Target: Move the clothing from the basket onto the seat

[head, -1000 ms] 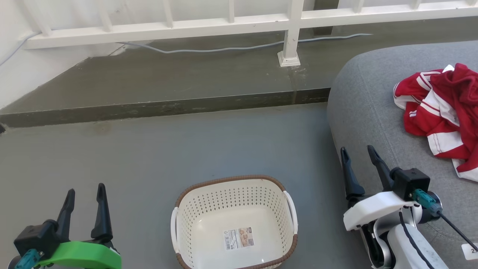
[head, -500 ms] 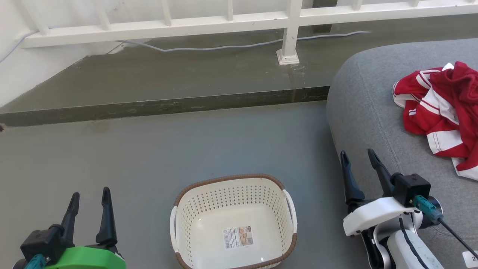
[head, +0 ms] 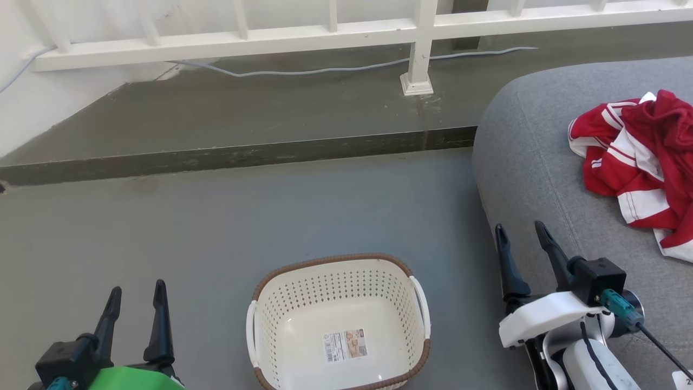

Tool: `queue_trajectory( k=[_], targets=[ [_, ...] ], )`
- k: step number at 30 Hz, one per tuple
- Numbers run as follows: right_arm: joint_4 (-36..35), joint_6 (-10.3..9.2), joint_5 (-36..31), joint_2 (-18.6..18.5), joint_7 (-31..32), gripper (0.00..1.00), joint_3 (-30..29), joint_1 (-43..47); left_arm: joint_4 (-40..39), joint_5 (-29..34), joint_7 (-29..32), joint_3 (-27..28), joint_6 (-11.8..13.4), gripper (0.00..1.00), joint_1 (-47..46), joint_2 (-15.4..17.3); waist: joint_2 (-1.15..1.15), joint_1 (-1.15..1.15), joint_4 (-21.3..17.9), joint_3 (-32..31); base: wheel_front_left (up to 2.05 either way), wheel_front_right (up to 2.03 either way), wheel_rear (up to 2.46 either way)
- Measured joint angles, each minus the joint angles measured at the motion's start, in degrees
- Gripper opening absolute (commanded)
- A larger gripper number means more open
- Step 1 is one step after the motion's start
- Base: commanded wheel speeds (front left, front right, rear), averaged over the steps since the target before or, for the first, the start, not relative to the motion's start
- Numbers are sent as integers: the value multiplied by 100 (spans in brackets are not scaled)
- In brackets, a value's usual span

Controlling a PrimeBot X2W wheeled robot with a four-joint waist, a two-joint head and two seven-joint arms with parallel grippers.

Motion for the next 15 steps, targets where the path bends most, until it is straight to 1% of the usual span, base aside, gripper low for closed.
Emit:
queue_trajectory(
  k=[4,9,10,15],
  targets=[
    [-14,-3,-1,1,0,100,-10,22,2,13,0,0,-3,100,47,-16,0,0,4,-15,0,0,0],
    [-29,-9,-16,1,0,100,-11,27,2,176,0,1,-97,100,52,-29,0,0,11,-34,0,0,0],
    [-31,-9,-24,1,0,0,-11,31,1,177,0,-1,-115,0,53,-33,0,0,12,-38,0,0,0],
    [263,3,-20,55,11,0,11,202,312,172,11,-109,-116,0,60,-233,0,0,12,-40,0,0,0]
  ],
)
